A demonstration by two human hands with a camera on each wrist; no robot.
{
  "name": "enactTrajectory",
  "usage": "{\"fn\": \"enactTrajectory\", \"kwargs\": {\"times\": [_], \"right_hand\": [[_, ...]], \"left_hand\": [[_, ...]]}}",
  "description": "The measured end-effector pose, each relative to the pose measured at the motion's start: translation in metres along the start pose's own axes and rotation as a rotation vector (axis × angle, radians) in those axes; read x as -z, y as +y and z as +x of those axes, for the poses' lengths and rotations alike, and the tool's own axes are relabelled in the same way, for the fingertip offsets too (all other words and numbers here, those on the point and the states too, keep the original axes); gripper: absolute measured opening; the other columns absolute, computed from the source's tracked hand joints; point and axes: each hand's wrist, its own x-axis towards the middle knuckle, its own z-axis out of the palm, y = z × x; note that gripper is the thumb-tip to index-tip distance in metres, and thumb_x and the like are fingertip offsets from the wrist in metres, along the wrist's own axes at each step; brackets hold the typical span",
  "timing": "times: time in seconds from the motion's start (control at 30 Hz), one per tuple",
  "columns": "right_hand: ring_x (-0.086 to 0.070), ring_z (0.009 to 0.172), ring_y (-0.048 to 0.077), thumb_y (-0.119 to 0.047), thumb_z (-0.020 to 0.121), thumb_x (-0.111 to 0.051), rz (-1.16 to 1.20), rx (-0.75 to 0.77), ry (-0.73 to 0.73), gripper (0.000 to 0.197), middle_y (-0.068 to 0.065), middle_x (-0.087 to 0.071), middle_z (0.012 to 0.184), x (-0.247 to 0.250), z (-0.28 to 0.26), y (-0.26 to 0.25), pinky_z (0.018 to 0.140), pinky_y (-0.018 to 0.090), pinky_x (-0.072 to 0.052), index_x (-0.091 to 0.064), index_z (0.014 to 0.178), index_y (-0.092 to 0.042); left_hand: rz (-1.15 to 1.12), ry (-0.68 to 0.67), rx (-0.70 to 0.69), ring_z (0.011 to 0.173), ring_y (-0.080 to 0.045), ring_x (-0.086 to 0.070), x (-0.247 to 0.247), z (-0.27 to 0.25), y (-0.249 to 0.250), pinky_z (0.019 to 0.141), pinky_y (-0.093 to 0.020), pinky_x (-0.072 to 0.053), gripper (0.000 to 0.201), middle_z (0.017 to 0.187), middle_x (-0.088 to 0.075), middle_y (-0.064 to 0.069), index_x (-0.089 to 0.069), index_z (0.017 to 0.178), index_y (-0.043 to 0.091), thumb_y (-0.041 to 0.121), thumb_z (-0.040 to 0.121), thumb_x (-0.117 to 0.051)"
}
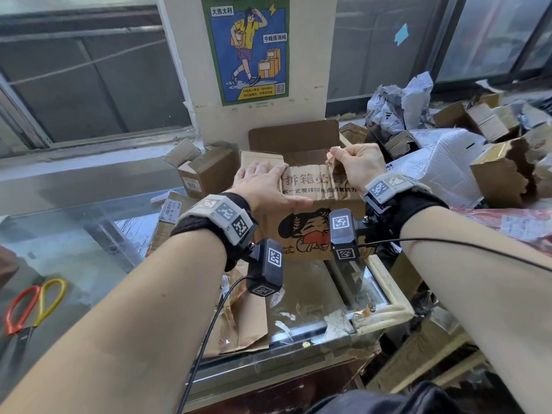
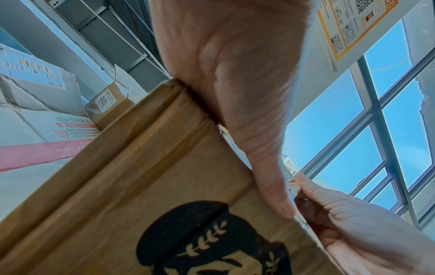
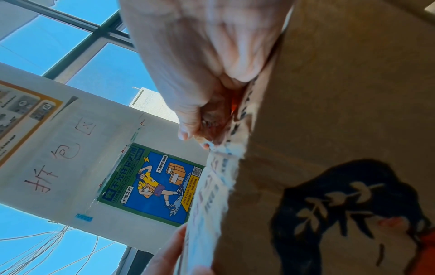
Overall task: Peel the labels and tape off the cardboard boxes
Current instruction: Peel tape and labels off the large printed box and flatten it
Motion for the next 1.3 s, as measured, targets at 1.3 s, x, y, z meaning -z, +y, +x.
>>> {"fn": "enactTrajectory", "kwargs": {"times": [1.3], "right_hand": [[-0.065, 0.065, 0.022, -0.021, 0.095, -0.057, 0.456, -0.1, -0.022, 0.04, 0.015, -0.071, 0.076, 0.0009, -0.0019, -0.0038, 0.073, 0.041, -0.057, -0.058, 0.057, -0.01]], "left_hand": [[-0.016, -0.001, -0.004, 0.146, -0.023, -0.01, 0.0025, -0.0027, 0.0013, 0.12, -0.047, -0.003, 0.101, 0.158, -0.019, 0.0, -0.017, 0.152, 0.032, 0.083, 0.071, -0.05]]}}
